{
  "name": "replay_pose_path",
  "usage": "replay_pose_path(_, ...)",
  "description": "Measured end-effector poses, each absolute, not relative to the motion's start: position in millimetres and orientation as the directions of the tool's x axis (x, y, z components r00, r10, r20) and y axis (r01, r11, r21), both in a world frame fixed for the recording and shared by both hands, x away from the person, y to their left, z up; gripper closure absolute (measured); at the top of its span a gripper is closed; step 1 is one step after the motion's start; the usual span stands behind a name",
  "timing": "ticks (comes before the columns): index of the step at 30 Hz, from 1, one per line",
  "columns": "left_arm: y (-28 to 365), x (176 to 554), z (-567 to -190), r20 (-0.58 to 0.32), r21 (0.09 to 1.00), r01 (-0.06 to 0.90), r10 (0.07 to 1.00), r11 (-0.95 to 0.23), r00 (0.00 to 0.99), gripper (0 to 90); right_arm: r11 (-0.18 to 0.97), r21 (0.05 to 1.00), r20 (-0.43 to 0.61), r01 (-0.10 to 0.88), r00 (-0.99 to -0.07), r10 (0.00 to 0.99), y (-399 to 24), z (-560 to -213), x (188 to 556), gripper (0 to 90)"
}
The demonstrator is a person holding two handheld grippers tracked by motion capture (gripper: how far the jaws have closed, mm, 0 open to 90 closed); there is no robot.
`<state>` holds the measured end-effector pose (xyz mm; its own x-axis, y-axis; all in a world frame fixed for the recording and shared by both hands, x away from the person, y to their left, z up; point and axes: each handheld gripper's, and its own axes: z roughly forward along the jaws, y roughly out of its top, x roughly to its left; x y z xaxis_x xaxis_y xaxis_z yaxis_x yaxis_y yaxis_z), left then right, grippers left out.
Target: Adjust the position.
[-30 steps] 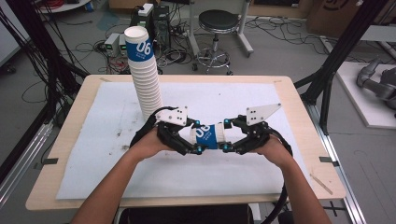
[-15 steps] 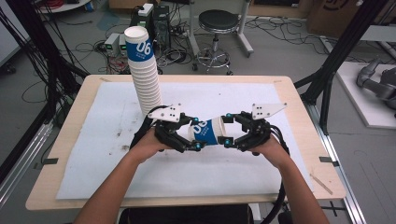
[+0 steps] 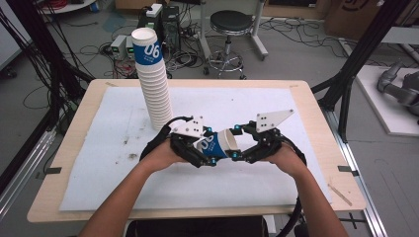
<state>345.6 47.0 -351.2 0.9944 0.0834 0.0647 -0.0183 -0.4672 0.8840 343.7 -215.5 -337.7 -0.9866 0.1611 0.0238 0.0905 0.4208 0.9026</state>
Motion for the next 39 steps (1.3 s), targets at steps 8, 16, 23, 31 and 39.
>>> replay_pose_path(8, 56.6, 350.1, -355.7, -0.016, 0.936, 0.055, 0.113, -0.348, 0.993, 29.2, 0.226, 0.958, 0.137, 0.179, -0.972, 0.189, -217.4, -333.7, 345.4, 19.4)
replay_pose_path(16, 63.2, 350.9, -358.2, -0.038, 0.950, 0.068, 0.104, -0.304, 0.994, 29.3, 0.277, 0.947, 0.111, 0.163, -0.975, 0.193, -212.9, -337.8, 348.6, 21.1)
replay_pose_path(23, 60.3, 346.6, -358.6, 0.013, 0.927, 0.038, 0.132, -0.374, 0.991, 29.7, 0.365, 0.928, 0.014, 0.079, -0.984, 0.178, -208.9, -332.3, 345.5, 30.7)
replay_pose_path(31, 51.1, 343.0, -354.1, 0.092, 0.882, -0.021, 0.128, -0.470, 0.988, 27.5, 0.508, 0.862, -0.077, 0.013, -0.985, 0.156, -195.7, -323.7, 342.6, 29.8)
replay_pose_path(39, 61.3, 346.9, -361.1, 0.010, 0.929, 0.051, 0.163, -0.367, 0.987, 28.6, 0.304, 0.948, 0.037, 0.096, -0.980, 0.195, -204.5, -324.8, 343.7, 20.3)
